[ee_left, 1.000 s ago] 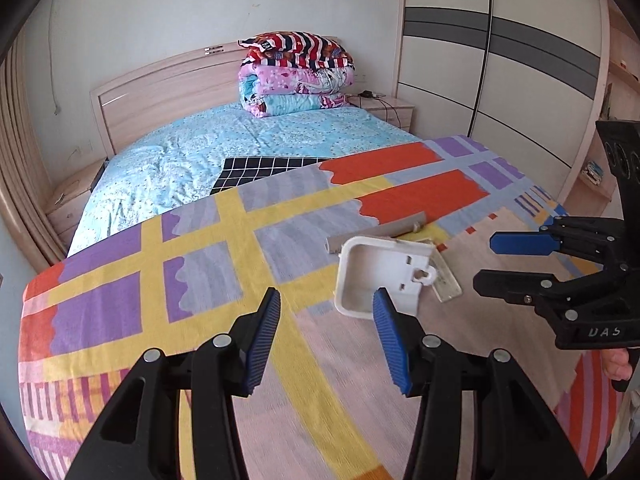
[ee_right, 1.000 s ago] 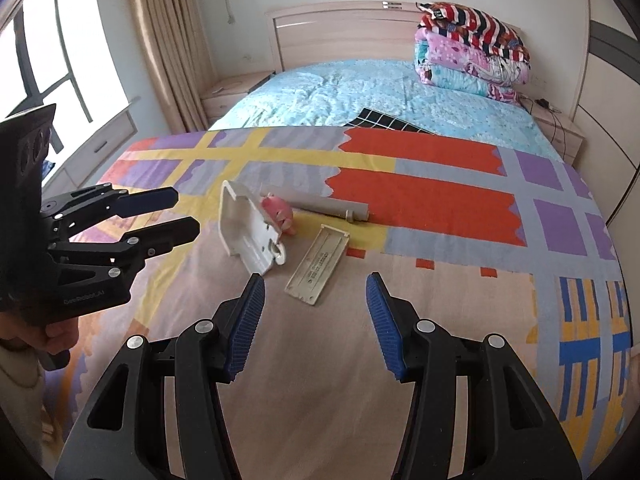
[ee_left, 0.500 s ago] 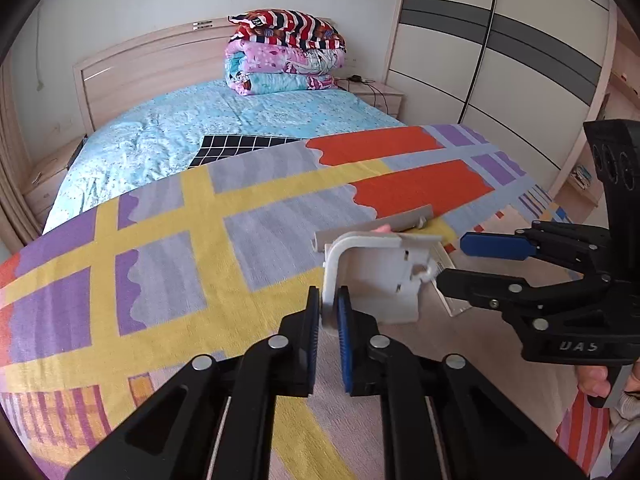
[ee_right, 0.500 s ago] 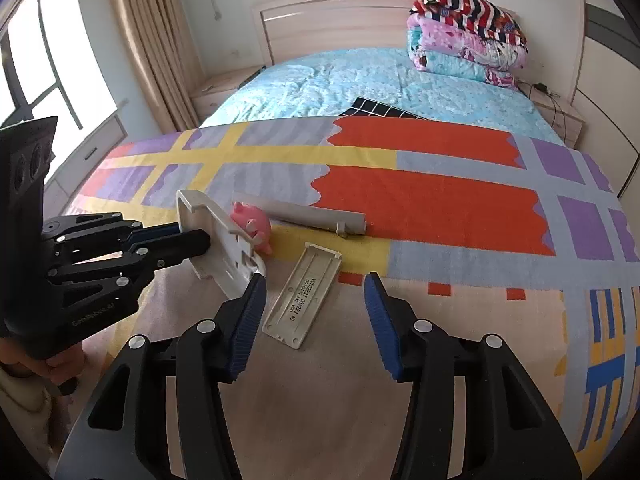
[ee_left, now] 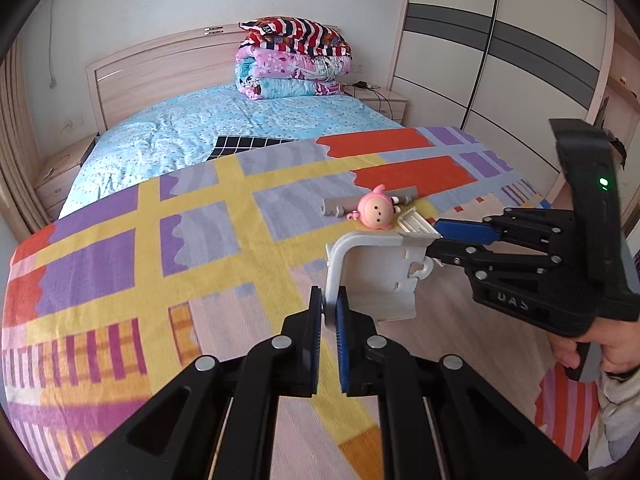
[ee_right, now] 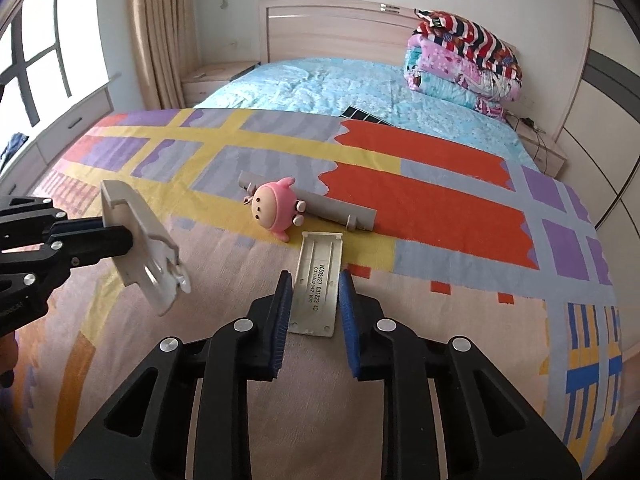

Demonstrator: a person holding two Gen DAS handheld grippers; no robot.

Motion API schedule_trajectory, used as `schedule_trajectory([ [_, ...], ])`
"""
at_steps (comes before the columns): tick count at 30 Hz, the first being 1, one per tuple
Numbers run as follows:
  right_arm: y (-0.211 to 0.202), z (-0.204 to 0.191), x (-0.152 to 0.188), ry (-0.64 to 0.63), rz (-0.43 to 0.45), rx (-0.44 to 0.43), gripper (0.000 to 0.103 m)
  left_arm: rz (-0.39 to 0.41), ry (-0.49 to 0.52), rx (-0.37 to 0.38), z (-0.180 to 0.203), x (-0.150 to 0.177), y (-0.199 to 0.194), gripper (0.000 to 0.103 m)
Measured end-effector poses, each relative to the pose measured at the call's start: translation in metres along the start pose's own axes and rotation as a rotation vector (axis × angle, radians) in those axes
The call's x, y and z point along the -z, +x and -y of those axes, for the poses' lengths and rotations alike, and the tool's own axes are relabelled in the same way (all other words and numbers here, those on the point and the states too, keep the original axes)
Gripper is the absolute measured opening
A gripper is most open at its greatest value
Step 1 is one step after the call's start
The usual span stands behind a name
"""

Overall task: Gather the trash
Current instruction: 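Carry the white bracket and beige strip in both tools over the trash bin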

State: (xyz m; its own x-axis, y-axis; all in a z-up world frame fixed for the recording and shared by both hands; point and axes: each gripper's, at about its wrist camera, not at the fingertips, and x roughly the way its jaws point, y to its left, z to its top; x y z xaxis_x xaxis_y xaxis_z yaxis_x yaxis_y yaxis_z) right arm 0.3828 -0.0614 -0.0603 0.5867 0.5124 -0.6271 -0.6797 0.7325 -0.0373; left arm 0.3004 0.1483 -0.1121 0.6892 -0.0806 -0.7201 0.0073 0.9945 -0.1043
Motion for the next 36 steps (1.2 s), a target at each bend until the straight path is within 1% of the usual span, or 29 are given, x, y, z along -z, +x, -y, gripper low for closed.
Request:
schedule_trajectory([
  [3, -0.007, 0.002, 0.005, 0.023, 0.006, -0.01, 0.023, 0.016, -0.002, -0.005, 0.005, 0.006, -0.016, 0.007],
  [7, -0.023, -0.002, 0.013, 0.017, 0.015, -0.011, 0.023, 0.035, -0.002, -0.006, 0.013, 0.012, -0.036, 0.007],
  [12, -0.049, -0.009, 0.023, 0.003, 0.037, -0.011, 0.023, 0.06, 0.016, -0.015, 0.031, 0.021, -0.061, 0.006],
  [19, -0.09, -0.021, 0.038, -0.028, 0.077, -0.023, 0.023, 0.072, 0.021, -0.025, 0.051, 0.039, -0.09, 0.007],
  [28, -0.14, -0.038, 0.072, -0.061, 0.109, -0.078, 0.023, 0.073, 0.025, -0.033, 0.078, 0.07, -0.119, 0.007],
  [36, -0.178, -0.05, 0.102, -0.079, 0.146, -0.099, 0.023, 0.093, 0.036, -0.035, 0.099, 0.1, -0.148, 0.007],
])
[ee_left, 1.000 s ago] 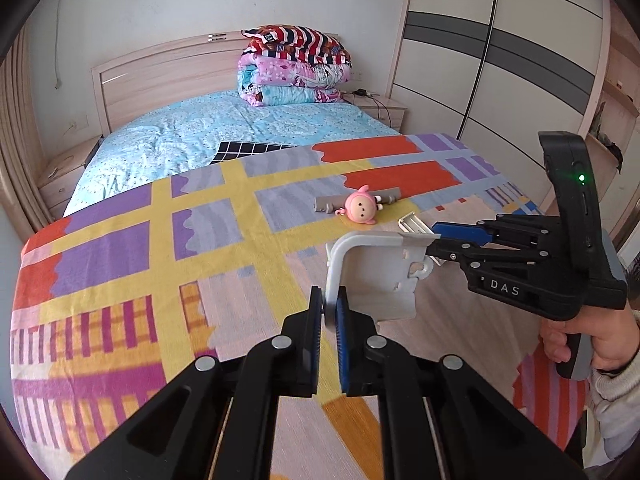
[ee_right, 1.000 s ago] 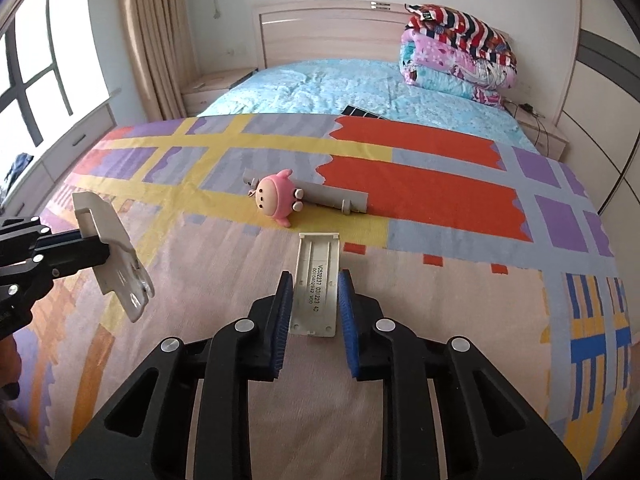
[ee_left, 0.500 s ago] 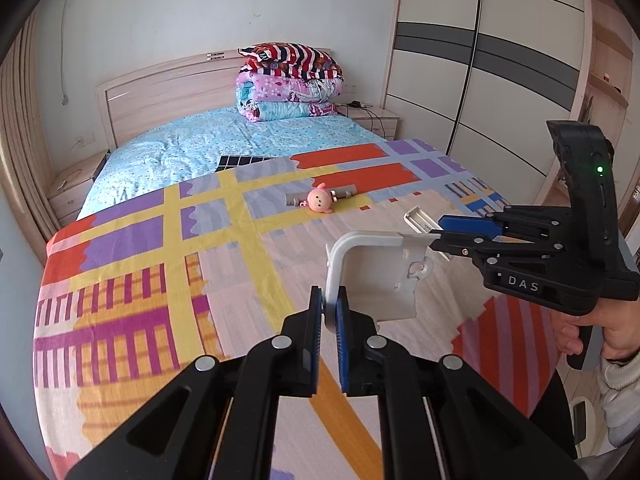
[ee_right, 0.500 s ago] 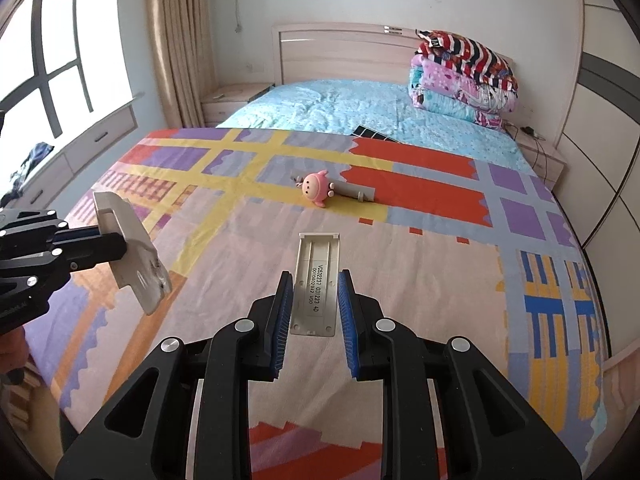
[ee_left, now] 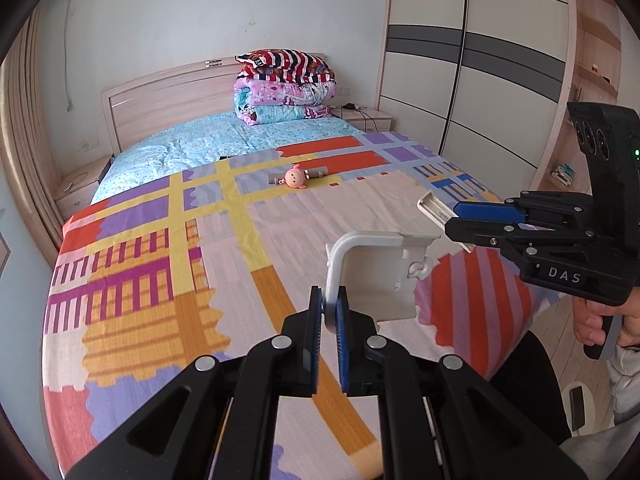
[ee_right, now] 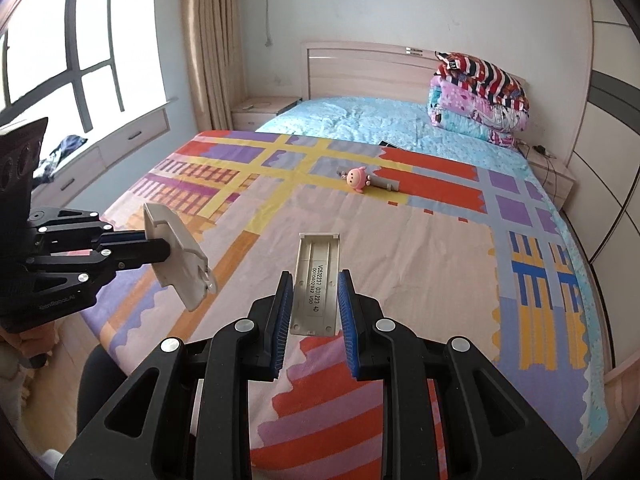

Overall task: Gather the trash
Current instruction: 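Carry the white bracket and beige strip in both tools over the trash bin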

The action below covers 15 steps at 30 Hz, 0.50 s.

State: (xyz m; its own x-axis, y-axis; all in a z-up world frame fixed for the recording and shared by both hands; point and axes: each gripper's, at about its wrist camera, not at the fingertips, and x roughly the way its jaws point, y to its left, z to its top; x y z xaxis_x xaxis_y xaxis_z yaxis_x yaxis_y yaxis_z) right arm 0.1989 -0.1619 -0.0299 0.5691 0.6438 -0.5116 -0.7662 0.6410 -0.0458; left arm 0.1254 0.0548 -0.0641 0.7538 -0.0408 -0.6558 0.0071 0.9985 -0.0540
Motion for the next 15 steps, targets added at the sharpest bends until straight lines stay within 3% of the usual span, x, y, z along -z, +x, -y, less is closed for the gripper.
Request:
schedule_trajectory([
  [15, -0.045, -0.025, 0.074, 0.021, -0.04, -0.079, 0.023, -0.045, 0.038, 0.044, 0.05, 0.07, -0.03, 0.007],
])
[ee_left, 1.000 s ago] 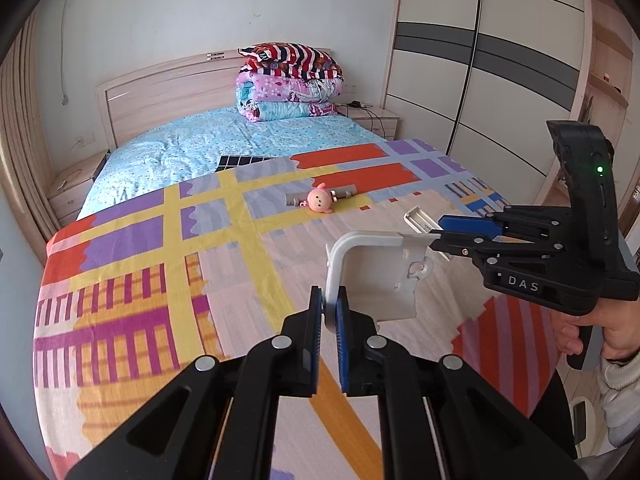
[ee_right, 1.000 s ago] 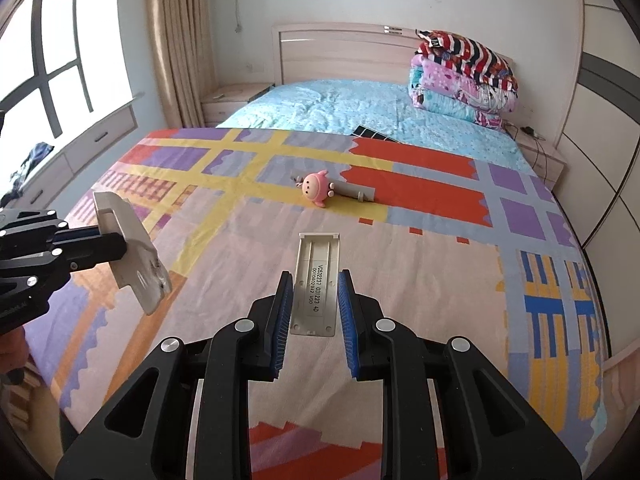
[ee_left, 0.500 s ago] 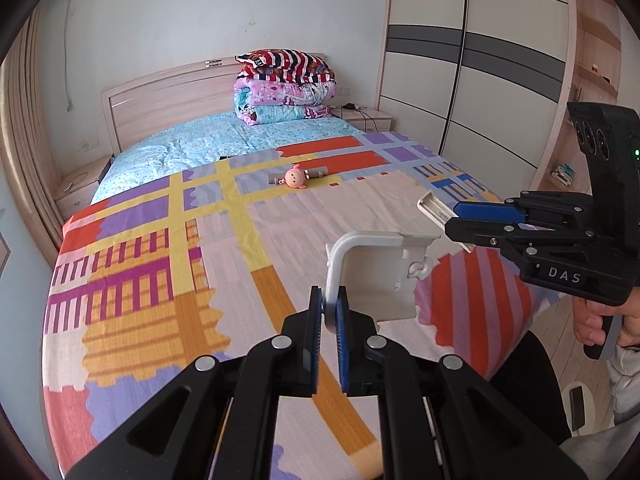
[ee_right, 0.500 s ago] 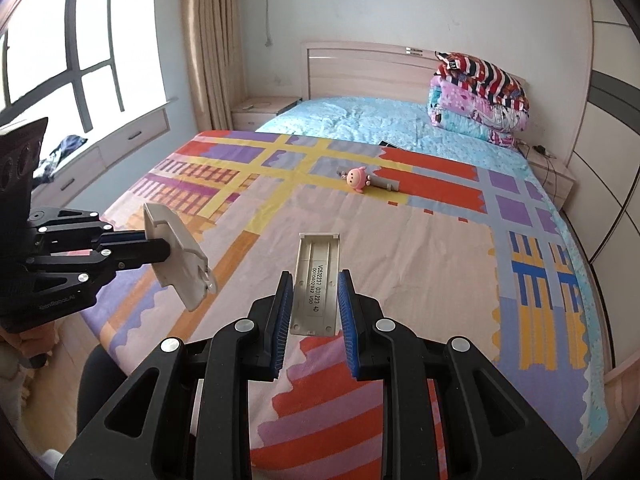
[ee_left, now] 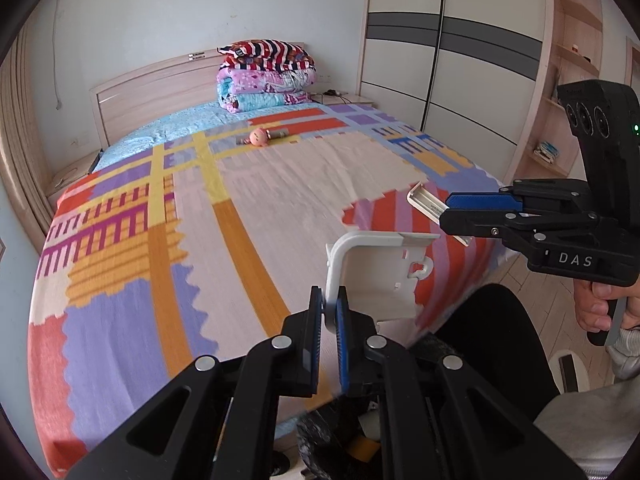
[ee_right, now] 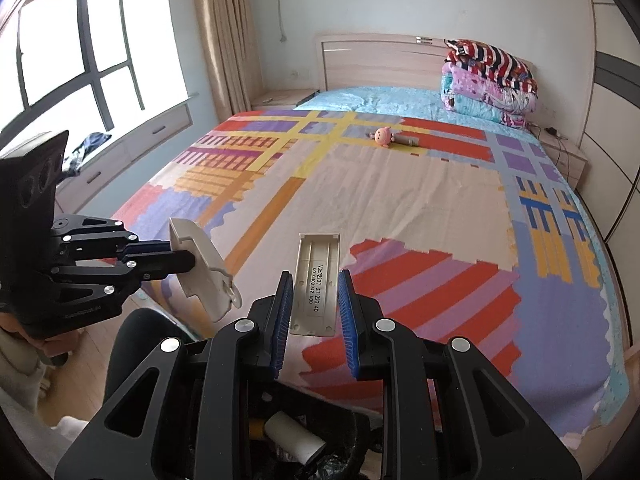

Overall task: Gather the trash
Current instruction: 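Carry the white bracket and beige strip in both tools over the trash bin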

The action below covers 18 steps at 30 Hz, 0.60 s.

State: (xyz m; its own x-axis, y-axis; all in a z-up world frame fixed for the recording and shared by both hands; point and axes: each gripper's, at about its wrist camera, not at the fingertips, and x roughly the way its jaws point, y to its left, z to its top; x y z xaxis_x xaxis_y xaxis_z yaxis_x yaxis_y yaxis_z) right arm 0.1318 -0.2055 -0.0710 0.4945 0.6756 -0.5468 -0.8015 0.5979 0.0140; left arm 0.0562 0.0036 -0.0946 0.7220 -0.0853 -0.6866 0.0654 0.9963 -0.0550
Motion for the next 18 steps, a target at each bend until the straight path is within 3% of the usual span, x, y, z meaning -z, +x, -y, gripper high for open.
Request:
schedule_trajectory([
  [10, 0.004, -0.013, 0.046, -0.011, -0.083, -0.04, 0.023, -0.1, -0.029, 0.054, 0.017, 0.06, 0.012, 0.007],
  [18, 0.025, -0.022, 0.081, -0.006, -0.176, -0.071, 0.023, -0.198, -0.057, 0.047, 0.022, 0.097, 0.037, 0.007],
])
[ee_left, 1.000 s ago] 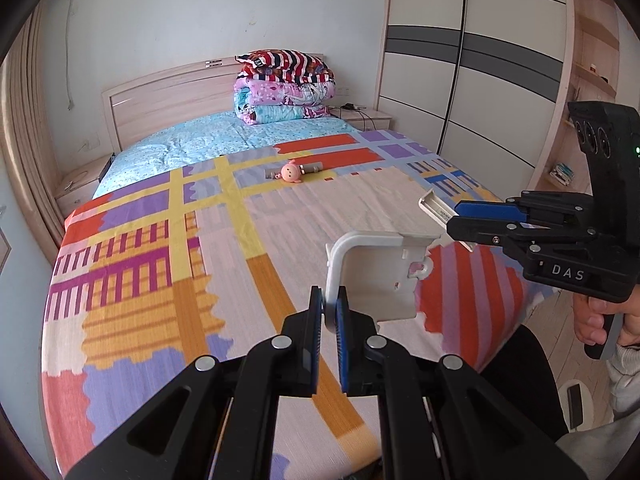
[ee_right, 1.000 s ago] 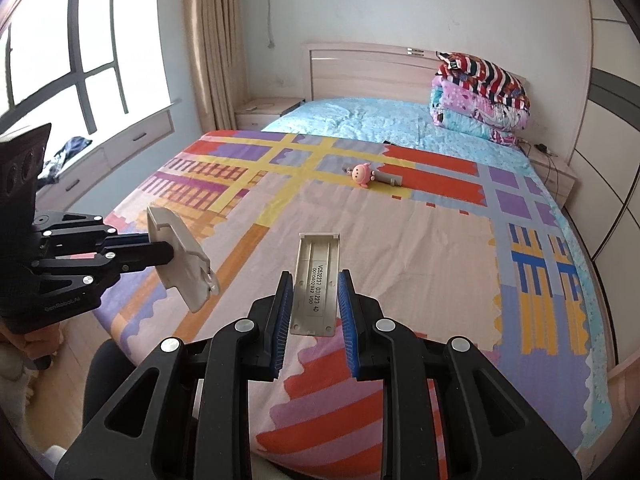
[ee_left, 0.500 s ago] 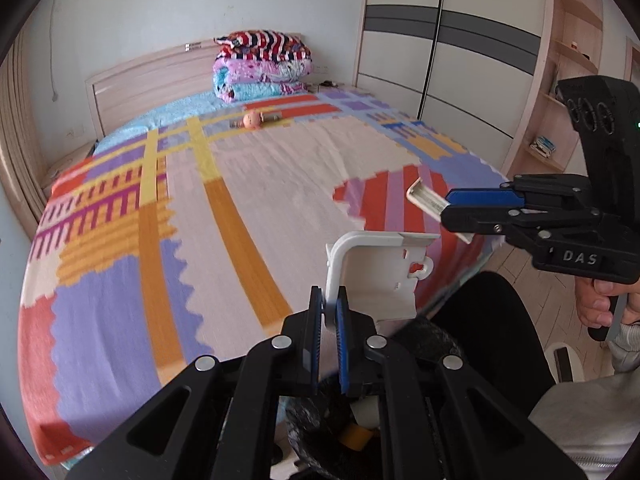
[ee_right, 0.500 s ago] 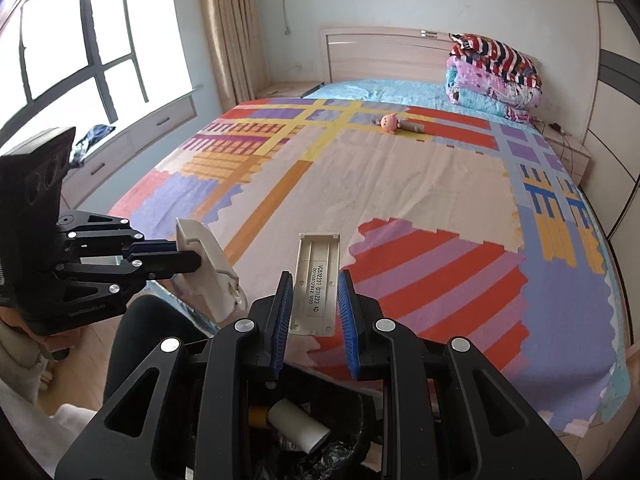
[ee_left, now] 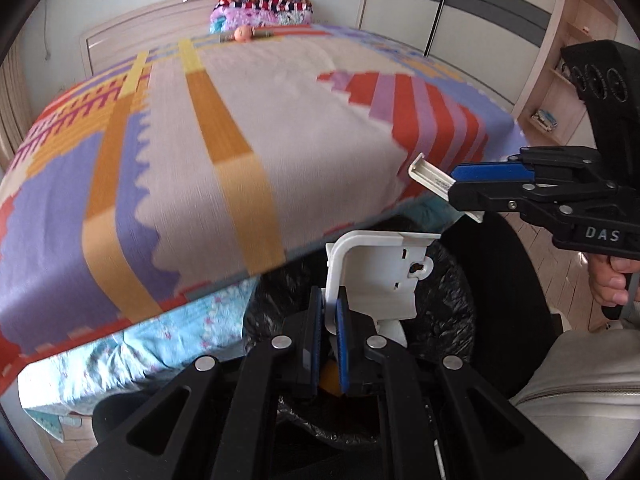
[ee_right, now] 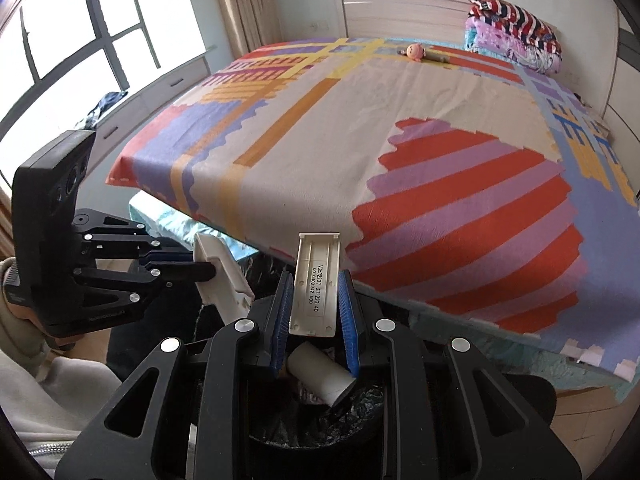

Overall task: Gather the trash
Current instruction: 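Carry the white bracket and beige strip in both tools over the trash bin, then open both tools to drop the bracket and strip into the bin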

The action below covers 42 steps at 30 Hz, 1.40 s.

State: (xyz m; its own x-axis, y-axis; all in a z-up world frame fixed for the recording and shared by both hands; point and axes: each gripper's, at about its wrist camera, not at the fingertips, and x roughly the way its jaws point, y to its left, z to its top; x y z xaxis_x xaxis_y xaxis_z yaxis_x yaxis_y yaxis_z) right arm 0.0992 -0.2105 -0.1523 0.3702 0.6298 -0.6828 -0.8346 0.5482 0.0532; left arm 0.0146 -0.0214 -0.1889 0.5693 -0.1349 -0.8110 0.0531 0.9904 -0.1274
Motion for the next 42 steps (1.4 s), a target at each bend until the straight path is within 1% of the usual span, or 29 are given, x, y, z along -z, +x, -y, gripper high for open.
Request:
schedule_trajectory([
  [3, 0.013, -0.001, 0.009, -0.01, -0.034, 0.01, 0.023, -0.031, -0.01, 0.023, 0.001, 0.007, 0.014, 0.007],
  [4, 0.019, -0.001, 0.013, -0.012, -0.05, 0.022, 0.023, -0.04, -0.009, 0.02, 0.001, 0.009, 0.019, 0.007],
  [7, 0.031, 0.001, 0.021, 0.0, -0.084, 0.013, 0.023, -0.057, -0.008, 0.023, 0.002, 0.012, 0.03, 0.007],
  [17, 0.069, 0.005, 0.038, 0.026, -0.191, -0.008, 0.023, -0.168, -0.005, -0.009, 0.001, 0.025, 0.072, 0.007],
  [20, 0.078, 0.006, 0.045, 0.038, -0.228, -0.008, 0.023, -0.199, -0.003, -0.014, 0.002, 0.029, 0.081, 0.007],
  [25, 0.092, 0.006, 0.051, 0.05, -0.274, -0.013, 0.023, -0.228, -0.003, -0.012, 0.003, 0.033, 0.091, 0.007],
  [30, 0.107, 0.013, 0.056, 0.077, -0.324, -0.009, 0.024, -0.258, 0.0, -0.037, 0.001, 0.037, 0.102, 0.007],
  [34, 0.112, 0.014, 0.056, 0.087, -0.337, -0.018, 0.024, -0.268, 0.018, -0.054, 0.006, 0.036, 0.103, 0.007],
  [36, 0.113, 0.015, 0.055, 0.087, -0.338, -0.022, 0.024, -0.272, 0.022, -0.054, 0.008, 0.036, 0.103, 0.008],
  [37, 0.112, 0.014, 0.055, 0.088, -0.337, -0.023, 0.026, -0.273, 0.025, -0.055, 0.009, 0.035, 0.102, 0.009],
  [38, 0.112, 0.013, 0.055, 0.088, -0.334, -0.022, 0.033, -0.272, 0.027, -0.054, 0.009, 0.035, 0.102, 0.011],
  [39, 0.11, 0.013, 0.055, 0.089, -0.329, -0.021, 0.036, -0.269, 0.03, -0.054, 0.012, 0.034, 0.102, 0.013],
  [40, 0.108, 0.013, 0.054, 0.091, -0.322, -0.021, 0.038, -0.26, 0.036, -0.047, 0.014, 0.033, 0.1, 0.017],
  [41, 0.107, 0.015, 0.054, 0.092, -0.317, -0.022, 0.038, -0.254, 0.037, -0.041, 0.014, 0.033, 0.098, 0.022],
  [42, 0.105, 0.015, 0.054, 0.092, -0.311, -0.025, 0.038, -0.245, 0.038, -0.038, 0.014, 0.033, 0.094, 0.025],
])
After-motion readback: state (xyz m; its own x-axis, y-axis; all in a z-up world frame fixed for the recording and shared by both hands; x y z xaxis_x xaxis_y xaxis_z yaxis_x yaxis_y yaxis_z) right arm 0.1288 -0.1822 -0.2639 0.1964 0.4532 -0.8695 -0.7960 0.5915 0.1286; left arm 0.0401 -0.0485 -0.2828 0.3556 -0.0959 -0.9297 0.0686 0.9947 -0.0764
